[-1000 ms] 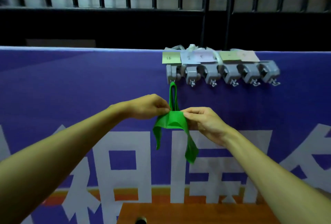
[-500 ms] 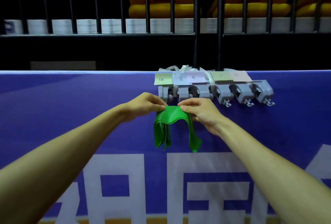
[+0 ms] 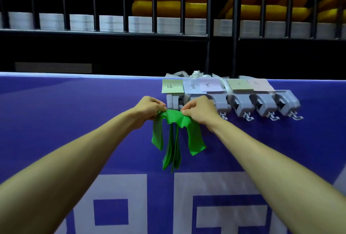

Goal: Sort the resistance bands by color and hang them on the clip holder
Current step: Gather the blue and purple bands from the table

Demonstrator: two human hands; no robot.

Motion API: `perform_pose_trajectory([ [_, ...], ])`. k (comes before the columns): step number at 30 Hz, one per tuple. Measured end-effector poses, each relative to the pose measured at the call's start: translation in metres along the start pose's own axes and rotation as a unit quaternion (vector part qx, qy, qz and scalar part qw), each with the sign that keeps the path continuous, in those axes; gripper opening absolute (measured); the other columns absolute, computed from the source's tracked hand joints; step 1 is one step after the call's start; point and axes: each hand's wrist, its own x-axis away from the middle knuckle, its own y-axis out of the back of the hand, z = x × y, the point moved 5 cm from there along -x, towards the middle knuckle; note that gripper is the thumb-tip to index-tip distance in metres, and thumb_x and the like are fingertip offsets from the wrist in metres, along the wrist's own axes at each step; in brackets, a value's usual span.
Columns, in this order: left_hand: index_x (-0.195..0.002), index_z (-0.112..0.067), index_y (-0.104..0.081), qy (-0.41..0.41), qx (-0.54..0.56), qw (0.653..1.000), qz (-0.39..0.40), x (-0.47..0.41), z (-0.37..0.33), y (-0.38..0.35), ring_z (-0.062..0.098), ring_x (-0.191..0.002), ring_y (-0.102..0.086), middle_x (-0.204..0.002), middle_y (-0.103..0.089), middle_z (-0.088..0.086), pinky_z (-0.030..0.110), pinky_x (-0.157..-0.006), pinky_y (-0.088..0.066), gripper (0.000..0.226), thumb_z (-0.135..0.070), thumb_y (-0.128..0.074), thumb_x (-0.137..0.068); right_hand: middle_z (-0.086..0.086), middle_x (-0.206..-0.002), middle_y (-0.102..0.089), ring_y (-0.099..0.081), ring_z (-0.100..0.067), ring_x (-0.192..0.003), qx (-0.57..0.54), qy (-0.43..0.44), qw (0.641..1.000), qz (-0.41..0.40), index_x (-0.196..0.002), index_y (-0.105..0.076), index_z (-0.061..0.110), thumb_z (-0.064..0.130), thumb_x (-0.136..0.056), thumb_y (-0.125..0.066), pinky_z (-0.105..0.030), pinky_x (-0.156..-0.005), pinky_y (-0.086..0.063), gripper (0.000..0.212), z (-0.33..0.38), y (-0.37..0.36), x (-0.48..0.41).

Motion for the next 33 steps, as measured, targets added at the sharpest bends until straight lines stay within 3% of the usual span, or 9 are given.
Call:
perform_pose_trajectory([
  [4,-0.072,-0.011,-0.061,0.030,0.019,0.999,0.010,-0.002,0.017,-0.010,0.014,-0.058,-0.044,-0.065,-0.053,0.005,0.027,-0.061,-0.042,0.020,-0.001,-0.059,-0.090,-0.001,-0.097,-0.072,-0.063,-0.026,-0.098,0.154,0.020,0.988,-0.016,-0.078,-0.074,0.028,0.015,-0.085,-0.061,-0.040,-0.081,-0.054,0.020,0.003,-0.011,0.001],
  [8,-0.076,-0.008,-0.063,0.055,0.056,0.996,0.040,0.003,0.032,-0.018,0.015,-0.058,-0.044,-0.066,-0.054,0.007,0.027,-0.059,-0.040,0.017,-0.001,-0.056,-0.090,-0.005,-0.104,-0.069,-0.059,-0.033,-0.104,0.209,0.032,0.977,-0.034,-0.087,-0.074,0.028,0.020,-0.090,-0.057,-0.038,-0.077,-0.050,0.019,0.004,-0.018,0.005],
  [14,-0.084,-0.007,-0.065,0.075,0.088,0.991,0.070,0.009,0.041,-0.027,0.013,-0.053,-0.046,-0.065,-0.056,0.004,0.023,-0.053,-0.041,0.011,-0.003,-0.057,-0.090,-0.004,-0.112,-0.067,-0.062,-0.028,-0.104,0.198,0.024,0.980,-0.012,-0.102,-0.071,0.029,0.024,-0.094,-0.058,-0.034,-0.074,-0.044,0.017,0.001,-0.029,0.016],
  [19,-0.088,-0.004,-0.068,0.084,0.119,0.987,0.069,0.014,0.044,-0.031,0.019,-0.065,-0.058,-0.077,-0.063,0.011,0.030,-0.065,-0.051,0.012,-0.008,-0.058,-0.091,-0.002,-0.108,-0.070,-0.063,-0.027,-0.102,0.146,0.001,0.989,-0.020,-0.100,-0.072,0.031,0.027,-0.092,-0.060,-0.033,-0.075,-0.049,0.015,-0.007,-0.031,0.017],
  [23,-0.092,-0.009,-0.069,0.070,0.087,0.992,0.056,0.022,0.042,-0.024,0.020,-0.079,-0.060,-0.087,-0.066,0.009,0.031,-0.077,-0.048,0.008,-0.013,-0.062,-0.090,-0.002,-0.106,-0.070,-0.062,-0.024,-0.103,0.129,-0.001,0.992,-0.007,-0.102,-0.072,0.029,0.023,-0.091,-0.059,-0.036,-0.080,-0.053,0.018,-0.010,-0.026,0.022],
  [26,-0.100,-0.011,-0.068,0.054,0.048,0.997,0.028,0.033,0.041,-0.012,0.016,-0.086,-0.061,-0.096,-0.067,0.006,0.027,-0.076,-0.046,0.011,-0.013,-0.061,-0.091,-0.002,-0.110,-0.069,-0.061,-0.024,-0.106,0.130,-0.004,0.992,0.001,-0.106,-0.071,0.028,0.017,-0.090,-0.055,-0.037,-0.086,-0.053,0.024,-0.011,-0.018,0.030],
  [29,-0.101,-0.012,-0.067,0.038,0.023,0.999,0.028,0.049,0.039,-0.003,0.017,-0.088,-0.061,-0.102,-0.067,0.007,0.025,-0.074,-0.046,0.012,-0.013,-0.059,-0.092,-0.003,-0.106,-0.069,-0.063,-0.026,-0.101,0.119,-0.013,0.993,0.018,-0.101,-0.071,0.027,0.014,-0.086,-0.053,-0.042,-0.087,-0.054,0.027,-0.013,-0.010,0.042],
  [33,-0.095,-0.015,-0.066,0.024,0.010,0.999,0.024,0.074,0.036,0.006,0.016,-0.084,-0.059,-0.097,-0.065,0.007,0.023,-0.071,-0.046,0.009,-0.012,-0.058,-0.093,0.003,-0.088,-0.069,-0.067,-0.022,-0.088,0.087,-0.025,0.996,0.027,-0.087,-0.069,0.029,0.013,-0.082,-0.053,-0.045,-0.077,-0.058,0.023,-0.016,-0.003,0.064],
])
